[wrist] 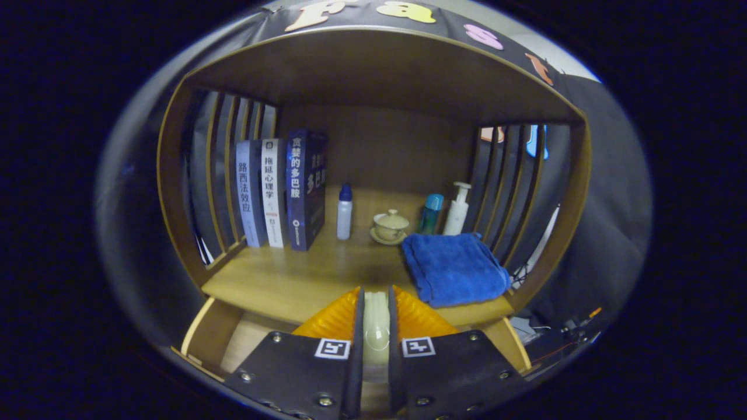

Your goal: Pull open the drawer, take out the items inside it, and place them on the countertop above the cabinet.

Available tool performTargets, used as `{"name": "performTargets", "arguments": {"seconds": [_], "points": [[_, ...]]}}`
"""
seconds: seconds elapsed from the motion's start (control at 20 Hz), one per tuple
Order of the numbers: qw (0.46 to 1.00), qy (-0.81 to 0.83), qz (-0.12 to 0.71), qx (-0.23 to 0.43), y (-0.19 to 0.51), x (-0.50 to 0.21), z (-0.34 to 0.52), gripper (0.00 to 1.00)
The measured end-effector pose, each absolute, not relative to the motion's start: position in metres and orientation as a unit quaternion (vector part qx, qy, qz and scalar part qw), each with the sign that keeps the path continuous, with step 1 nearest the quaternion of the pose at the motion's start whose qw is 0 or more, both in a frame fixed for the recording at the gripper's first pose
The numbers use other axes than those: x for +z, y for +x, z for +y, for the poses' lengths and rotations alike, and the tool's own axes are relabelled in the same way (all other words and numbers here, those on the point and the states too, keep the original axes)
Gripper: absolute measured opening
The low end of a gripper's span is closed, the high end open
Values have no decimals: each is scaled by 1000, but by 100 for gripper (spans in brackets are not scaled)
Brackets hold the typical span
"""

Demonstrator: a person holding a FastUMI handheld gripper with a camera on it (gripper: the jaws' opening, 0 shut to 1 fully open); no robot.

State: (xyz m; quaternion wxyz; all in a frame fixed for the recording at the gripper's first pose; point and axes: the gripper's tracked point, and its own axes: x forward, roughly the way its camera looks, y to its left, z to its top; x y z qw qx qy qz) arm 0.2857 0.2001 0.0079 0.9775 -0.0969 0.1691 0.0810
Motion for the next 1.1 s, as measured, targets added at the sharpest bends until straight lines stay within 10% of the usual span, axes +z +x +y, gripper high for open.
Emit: {"name": "performTargets", "arguments": {"seconds": [0.55, 0.8, 1.1], "points": [[967, -141, 199, 69, 337, -57, 210, 19], [968, -125, 206, 72, 328, -53, 210, 59], [977, -121, 163, 65, 266, -26, 184, 71]]}}
